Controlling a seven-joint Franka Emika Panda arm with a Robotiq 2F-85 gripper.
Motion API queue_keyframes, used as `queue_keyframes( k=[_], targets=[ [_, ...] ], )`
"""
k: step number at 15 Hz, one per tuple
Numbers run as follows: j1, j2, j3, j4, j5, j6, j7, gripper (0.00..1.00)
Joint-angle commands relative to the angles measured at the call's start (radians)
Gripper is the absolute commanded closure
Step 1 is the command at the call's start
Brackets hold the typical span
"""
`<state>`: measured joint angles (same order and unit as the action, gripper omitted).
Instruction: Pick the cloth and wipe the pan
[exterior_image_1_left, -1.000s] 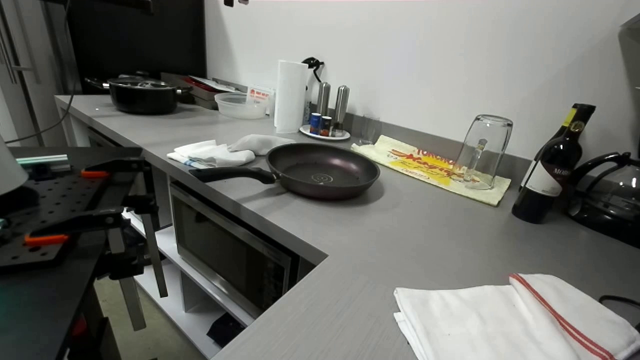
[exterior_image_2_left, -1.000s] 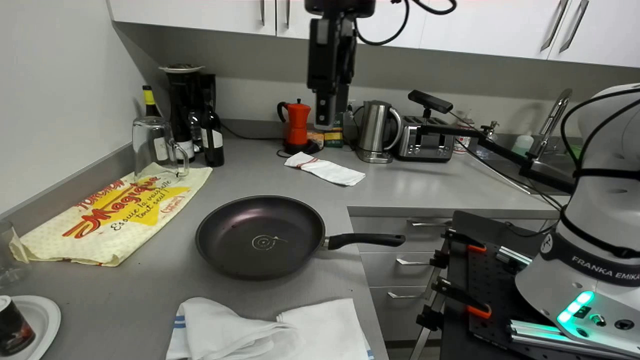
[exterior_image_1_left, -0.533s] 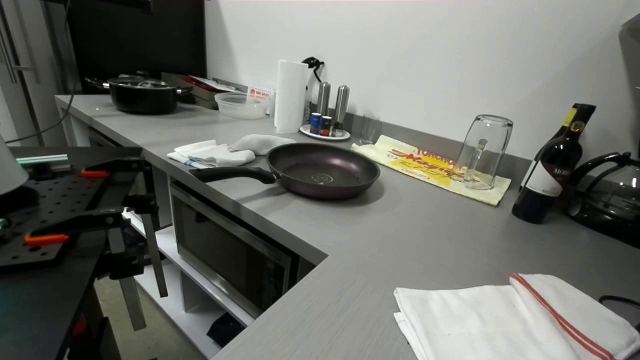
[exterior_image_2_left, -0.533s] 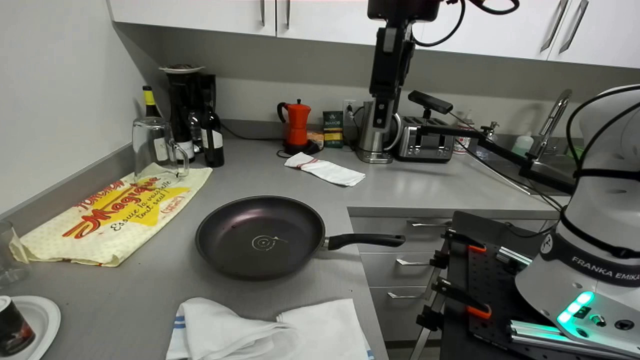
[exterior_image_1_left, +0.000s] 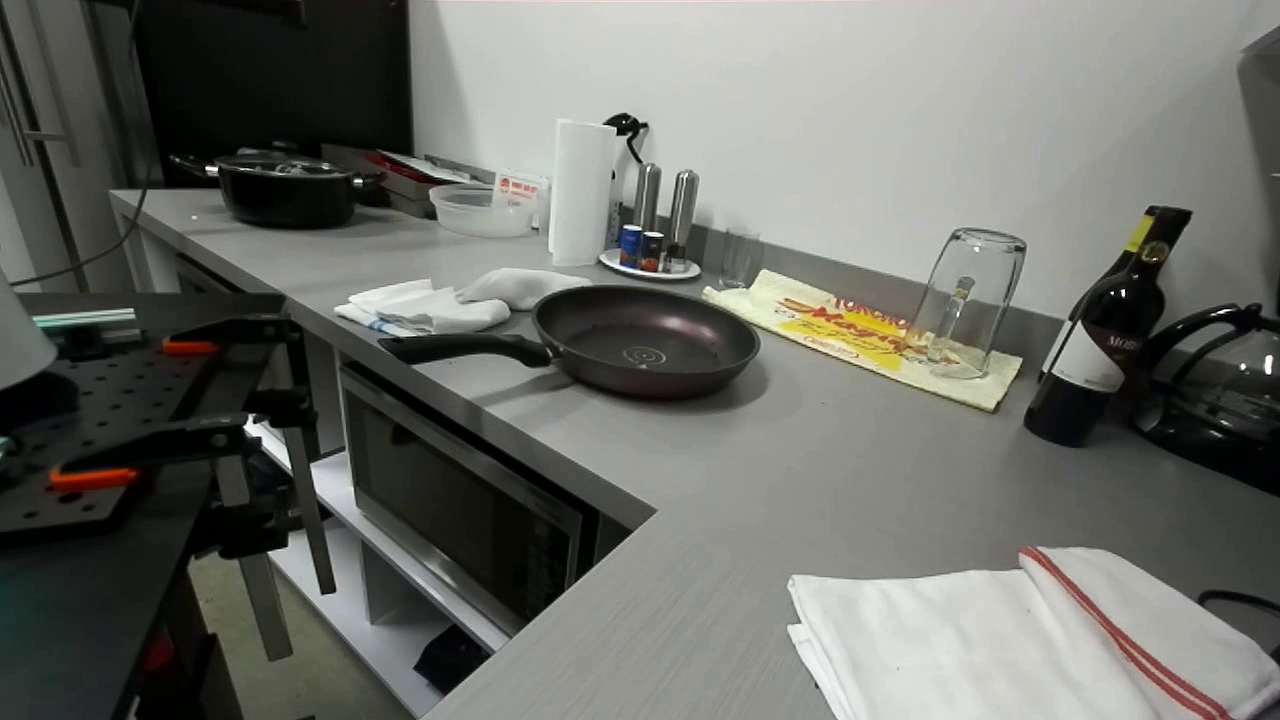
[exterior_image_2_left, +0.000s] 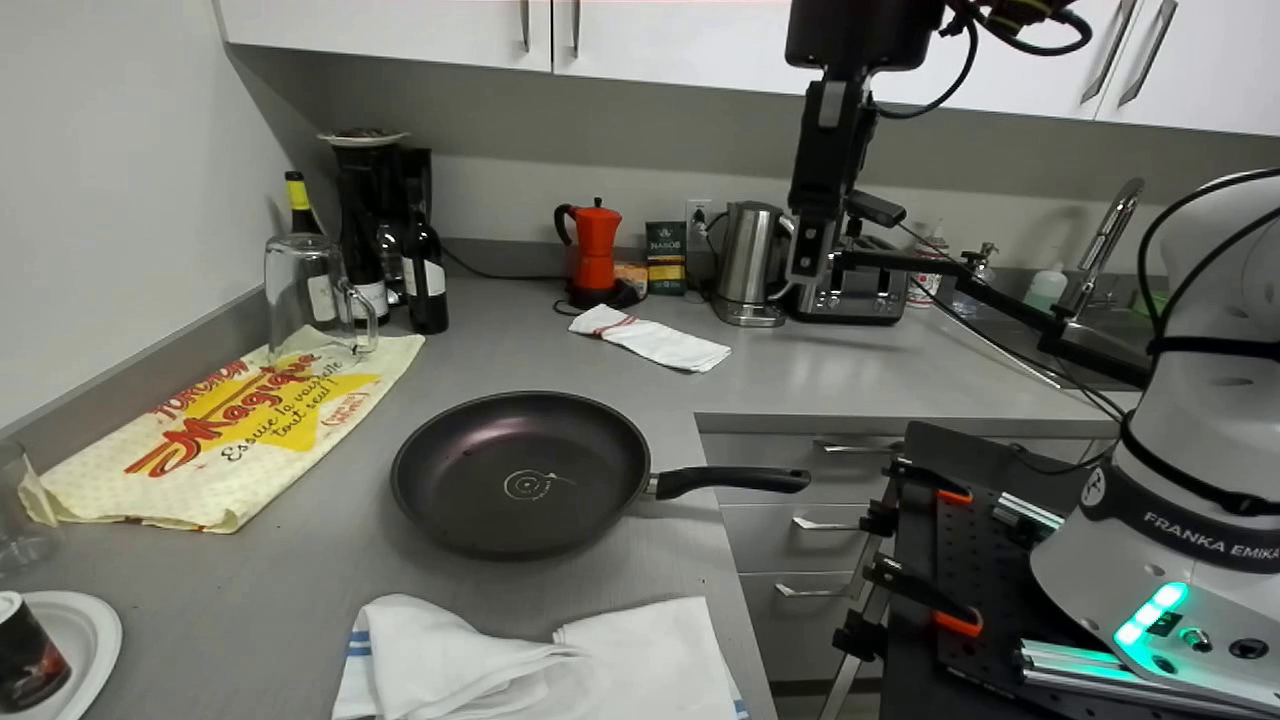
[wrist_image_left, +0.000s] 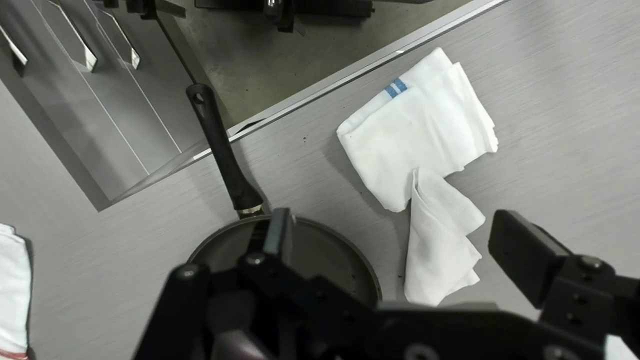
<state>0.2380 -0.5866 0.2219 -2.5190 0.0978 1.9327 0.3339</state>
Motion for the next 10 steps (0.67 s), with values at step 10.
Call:
queue_keyframes(
  k=[10],
  targets=[
    [-0.02, -0.023, 0.019, -0.012, 0.02, -0.003, -0.01, 0.0]
  ],
)
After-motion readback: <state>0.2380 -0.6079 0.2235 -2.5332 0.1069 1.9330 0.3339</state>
